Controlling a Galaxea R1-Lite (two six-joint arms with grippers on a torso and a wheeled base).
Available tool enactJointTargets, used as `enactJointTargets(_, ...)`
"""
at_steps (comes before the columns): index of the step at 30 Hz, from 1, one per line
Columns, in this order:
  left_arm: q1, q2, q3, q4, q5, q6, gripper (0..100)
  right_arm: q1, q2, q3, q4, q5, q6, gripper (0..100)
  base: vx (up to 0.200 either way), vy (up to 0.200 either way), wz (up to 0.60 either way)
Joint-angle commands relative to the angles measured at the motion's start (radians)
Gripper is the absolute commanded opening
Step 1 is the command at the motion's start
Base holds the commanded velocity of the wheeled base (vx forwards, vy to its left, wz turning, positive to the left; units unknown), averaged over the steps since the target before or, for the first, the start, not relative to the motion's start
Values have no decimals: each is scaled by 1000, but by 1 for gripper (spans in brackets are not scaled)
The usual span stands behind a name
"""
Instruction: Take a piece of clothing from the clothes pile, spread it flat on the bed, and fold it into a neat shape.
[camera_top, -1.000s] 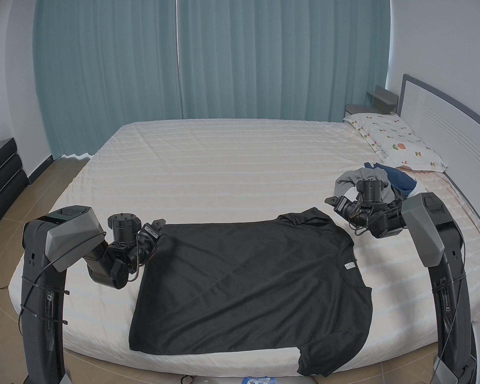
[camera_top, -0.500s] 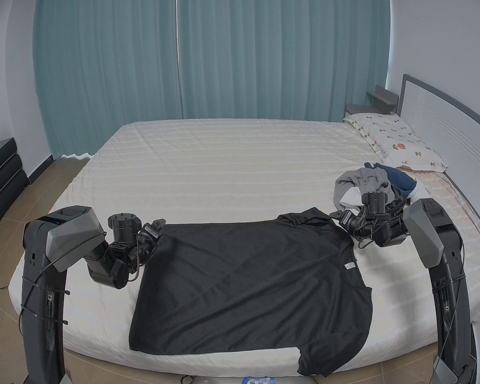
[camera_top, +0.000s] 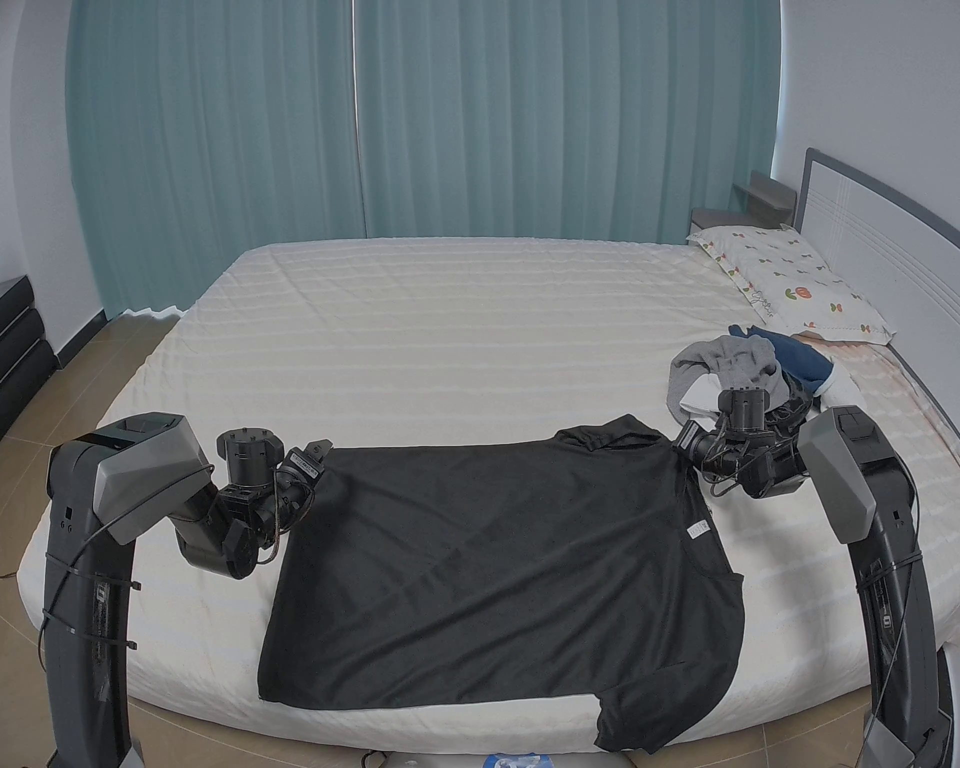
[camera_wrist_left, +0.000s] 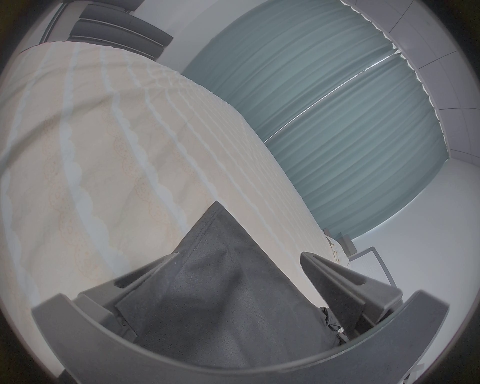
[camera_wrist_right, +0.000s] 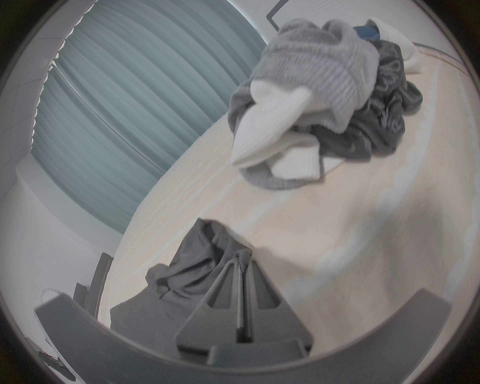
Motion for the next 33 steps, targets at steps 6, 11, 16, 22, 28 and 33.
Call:
enactJointTargets(6, 0, 3, 0, 0, 1, -1, 100, -18, 23, -21, -81, -43, -11, 0, 0, 0, 0)
enactJointTargets(11, 0, 4, 0, 0, 1, 1, 100, -18, 29, -24, -81, -43, -19, 0, 0, 0, 0)
enactJointTargets(16, 0, 3, 2, 0, 1, 1, 100, -21, 41, -22, -81, -45, -42, 100, 0, 0, 0)
enactJointTargets(22, 0, -11, 34, -2, 1, 15, 100, -30, -34, 47, -91, -45, -36, 100, 0, 0, 0)
enactJointTargets(28, -20, -117, 138, -56, -1, 21, 100, -55, -235, 349, -207, -25, -41, 100, 0, 0, 0)
enactJointTargets(33, -38, -173, 191, -74, -1, 85, 100, -58, -407, 664, -306, 12, -31, 100, 0, 0, 0)
